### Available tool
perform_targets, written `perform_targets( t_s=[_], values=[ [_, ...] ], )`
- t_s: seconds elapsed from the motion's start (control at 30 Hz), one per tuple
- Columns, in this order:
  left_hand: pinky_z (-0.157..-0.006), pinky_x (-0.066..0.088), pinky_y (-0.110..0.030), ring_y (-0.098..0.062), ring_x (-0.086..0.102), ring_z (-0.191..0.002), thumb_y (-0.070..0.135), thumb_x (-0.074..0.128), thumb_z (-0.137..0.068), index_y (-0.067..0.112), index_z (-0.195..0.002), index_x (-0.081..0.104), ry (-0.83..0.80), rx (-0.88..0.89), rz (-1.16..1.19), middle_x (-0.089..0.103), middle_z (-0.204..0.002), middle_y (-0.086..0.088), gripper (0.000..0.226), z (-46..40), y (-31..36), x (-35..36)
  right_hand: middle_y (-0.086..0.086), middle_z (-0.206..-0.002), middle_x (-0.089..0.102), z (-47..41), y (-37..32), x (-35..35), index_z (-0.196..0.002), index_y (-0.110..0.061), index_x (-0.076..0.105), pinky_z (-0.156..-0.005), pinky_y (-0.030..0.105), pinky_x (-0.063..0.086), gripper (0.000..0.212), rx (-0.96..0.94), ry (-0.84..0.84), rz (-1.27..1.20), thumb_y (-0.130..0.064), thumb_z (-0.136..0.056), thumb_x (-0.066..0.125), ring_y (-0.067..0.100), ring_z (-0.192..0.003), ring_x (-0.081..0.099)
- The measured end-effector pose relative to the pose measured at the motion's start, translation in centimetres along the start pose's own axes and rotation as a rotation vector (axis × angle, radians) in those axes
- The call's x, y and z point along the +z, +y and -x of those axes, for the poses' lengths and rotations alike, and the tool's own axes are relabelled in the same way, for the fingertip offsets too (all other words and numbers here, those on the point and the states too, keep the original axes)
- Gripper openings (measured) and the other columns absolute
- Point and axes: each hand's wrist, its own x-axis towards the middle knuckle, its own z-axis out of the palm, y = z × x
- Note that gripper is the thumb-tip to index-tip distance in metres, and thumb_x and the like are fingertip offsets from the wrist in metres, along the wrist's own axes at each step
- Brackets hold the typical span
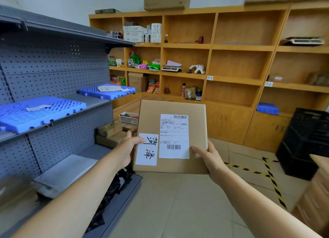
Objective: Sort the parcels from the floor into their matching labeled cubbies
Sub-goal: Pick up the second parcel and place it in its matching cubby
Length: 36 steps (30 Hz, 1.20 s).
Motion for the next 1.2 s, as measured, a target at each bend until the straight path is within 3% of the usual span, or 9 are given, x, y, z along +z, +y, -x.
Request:
perform_targets(
  t_s=[0.17, 0.27, 0.33, 0.4, 0.53, 0.63, 0.83, 1.07, 1.2],
  values=[
    [-0.072, 0.053, -0.042, -0.029, 0.063, -0.089, 0.001, 0.050, -0.087, 0.029, -0.101, 0.044, -0.082, 0.035, -0.013, 0.060, -0.111, -0.015, 0.032, -3.3, -0.7, 4.5, -0.004, -0.107, 0.061, -3.7, 0.1, -4.0, -0.121, -0.031, 0.043, -0.084, 0.041, 0.052, 0.040, -0.013, 0.049, -0.023, -0.021, -0.087, 0.061, 0.019, -0.096, 0.059],
    [-0.071, 0.051, -0.036, -0.023, 0.064, -0.093, -0.002, 0.051, -0.085, 0.027, -0.131, 0.037, -0.135, 0.060, -0.084, 0.063, -0.112, -0.006, 0.055, -5.8, -1.2, 6.7, -0.004, -0.109, 0.063, -5.9, 0.5, -6.1, -0.123, -0.029, 0.045, -0.090, 0.044, 0.051, 0.041, -0.002, 0.093, -0.042, -0.021, -0.086, 0.063, 0.020, -0.099, 0.060],
    [-0.070, 0.049, -0.031, -0.016, 0.063, -0.091, -0.003, 0.051, -0.085, 0.028, -0.139, 0.029, -0.175, 0.075, -0.125, 0.062, -0.106, 0.006, 0.066, -7.4, -1.4, 8.1, -0.005, -0.109, 0.063, -7.4, 0.7, -7.2, -0.121, -0.029, 0.046, -0.094, 0.046, 0.050, 0.040, -0.005, 0.123, -0.037, -0.021, -0.086, 0.063, 0.020, -0.101, 0.060],
    [-0.068, 0.048, -0.027, -0.011, 0.061, -0.089, -0.004, 0.053, -0.084, 0.030, -0.141, 0.023, -0.210, 0.078, -0.142, 0.058, -0.101, 0.013, 0.072, -9.1, -1.7, 9.1, -0.005, -0.109, 0.063, -8.9, 0.7, -7.9, -0.119, -0.030, 0.046, -0.095, 0.048, 0.049, 0.039, -0.005, 0.153, -0.032, -0.021, -0.085, 0.063, 0.021, -0.102, 0.059],
    [-0.077, 0.050, -0.028, -0.013, 0.061, -0.103, -0.005, 0.060, -0.076, 0.031, -0.142, 0.022, -0.281, 0.108, -0.180, 0.062, -0.114, 0.008, 0.084, -13.5, -2.3, 10.5, -0.004, -0.109, 0.064, -12.4, 0.6, -8.7, -0.119, -0.029, 0.048, -0.093, 0.046, 0.050, 0.047, -0.001, 0.215, -0.036, -0.027, -0.076, 0.068, 0.021, -0.102, 0.061],
    [-0.082, 0.048, -0.027, -0.011, 0.058, -0.107, -0.001, 0.063, -0.071, 0.034, -0.141, 0.022, -0.333, 0.129, -0.185, 0.061, -0.117, 0.010, 0.088, -17.6, -2.2, 11.0, -0.004, -0.106, 0.064, -15.7, 0.3, -8.8, -0.118, -0.029, 0.048, -0.095, 0.047, 0.049, 0.040, -0.011, 0.263, -0.042, -0.022, -0.082, 0.065, 0.022, -0.101, 0.061],
    [-0.099, 0.043, -0.032, -0.011, 0.051, -0.121, 0.007, 0.067, -0.068, 0.044, -0.144, 0.014, -0.487, 0.134, -0.214, 0.054, -0.132, 0.013, 0.099, -26.7, -0.9, 11.1, -0.006, -0.101, 0.063, -22.7, -1.5, -7.7, -0.118, -0.028, 0.046, -0.068, 0.033, 0.049, 0.037, -0.034, 0.328, -0.061, -0.018, -0.086, 0.062, 0.015, -0.089, 0.060],
    [-0.084, 0.049, -0.027, -0.012, 0.058, -0.114, 0.003, 0.069, -0.065, 0.044, -0.145, 0.007, -0.569, 0.128, -0.221, 0.056, -0.131, 0.008, 0.109, -36.5, -0.6, 12.6, -0.006, -0.103, 0.062, -30.2, -2.1, -7.3, -0.121, -0.030, 0.044, -0.066, 0.032, 0.048, 0.040, -0.038, 0.429, -0.047, -0.020, -0.086, 0.061, 0.015, -0.092, 0.059],
    [-0.080, 0.051, -0.025, -0.015, 0.055, -0.116, 0.008, 0.075, -0.056, 0.045, -0.144, 0.008, -0.566, 0.128, -0.239, 0.047, -0.138, 0.004, 0.116, -40.8, -1.4, 14.5, -0.008, -0.100, 0.061, -33.3, -2.1, -8.3, -0.118, -0.029, 0.045, -0.063, 0.030, 0.047, 0.036, -0.043, 0.475, -0.027, -0.018, -0.087, 0.060, 0.012, -0.088, 0.059]
  ],
)
